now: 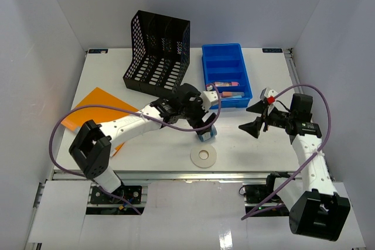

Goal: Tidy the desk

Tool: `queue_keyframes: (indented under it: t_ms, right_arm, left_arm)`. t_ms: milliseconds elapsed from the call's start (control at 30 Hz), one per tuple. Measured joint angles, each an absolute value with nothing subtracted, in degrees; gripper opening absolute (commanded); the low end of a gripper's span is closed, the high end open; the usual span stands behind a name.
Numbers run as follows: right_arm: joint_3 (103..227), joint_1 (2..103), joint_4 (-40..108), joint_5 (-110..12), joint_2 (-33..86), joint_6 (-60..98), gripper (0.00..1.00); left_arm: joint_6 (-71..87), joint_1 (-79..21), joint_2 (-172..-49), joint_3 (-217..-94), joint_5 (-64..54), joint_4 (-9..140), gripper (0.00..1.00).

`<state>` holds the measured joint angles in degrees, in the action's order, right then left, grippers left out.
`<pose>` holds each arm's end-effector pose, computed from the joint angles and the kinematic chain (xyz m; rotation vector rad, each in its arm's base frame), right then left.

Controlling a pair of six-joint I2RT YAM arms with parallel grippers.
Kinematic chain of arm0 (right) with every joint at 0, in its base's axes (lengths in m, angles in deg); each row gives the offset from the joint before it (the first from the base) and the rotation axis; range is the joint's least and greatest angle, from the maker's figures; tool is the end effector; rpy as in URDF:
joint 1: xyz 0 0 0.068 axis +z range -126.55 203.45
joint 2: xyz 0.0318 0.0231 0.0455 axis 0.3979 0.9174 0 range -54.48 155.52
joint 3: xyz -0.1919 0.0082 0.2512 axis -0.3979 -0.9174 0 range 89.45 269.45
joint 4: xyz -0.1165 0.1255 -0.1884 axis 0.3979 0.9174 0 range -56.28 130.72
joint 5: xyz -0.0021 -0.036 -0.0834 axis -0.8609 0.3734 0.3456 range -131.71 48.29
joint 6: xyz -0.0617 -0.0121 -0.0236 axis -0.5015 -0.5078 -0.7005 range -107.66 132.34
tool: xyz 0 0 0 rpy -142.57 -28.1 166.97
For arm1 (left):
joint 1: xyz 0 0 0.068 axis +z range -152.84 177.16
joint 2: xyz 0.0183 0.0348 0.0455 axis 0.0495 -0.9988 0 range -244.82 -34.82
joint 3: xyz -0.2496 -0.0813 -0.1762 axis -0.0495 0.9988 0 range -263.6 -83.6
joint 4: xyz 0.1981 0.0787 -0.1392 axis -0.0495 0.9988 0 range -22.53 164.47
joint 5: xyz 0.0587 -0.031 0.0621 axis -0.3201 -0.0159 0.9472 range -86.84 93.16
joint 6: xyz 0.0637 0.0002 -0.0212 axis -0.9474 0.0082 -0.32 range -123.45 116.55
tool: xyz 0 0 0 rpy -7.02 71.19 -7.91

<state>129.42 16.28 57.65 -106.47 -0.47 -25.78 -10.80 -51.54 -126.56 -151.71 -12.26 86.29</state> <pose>0.1648 0.0281 0.3042 -1.0250 1.5986 0.7209 0.2294 -0.2828 0.2969 1.2391 2.0269 -0.6693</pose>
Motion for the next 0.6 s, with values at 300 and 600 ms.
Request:
queue_keyframes:
  t_ms: [300, 600]
  right_arm:
    - [129.4, 13.8, 57.5, -108.4, -2.7, -25.6, 0.91]
    - [129.4, 13.3, 57.5, -108.5, -3.3, -25.1, 0.91]
  left_arm:
    - [-16.8, -52.4, -138.8, -161.8, -10.9, 93.1, 0.98]
    - [-18.0, -55.2, -146.0, -171.1, -9.3, 100.4, 0.98]
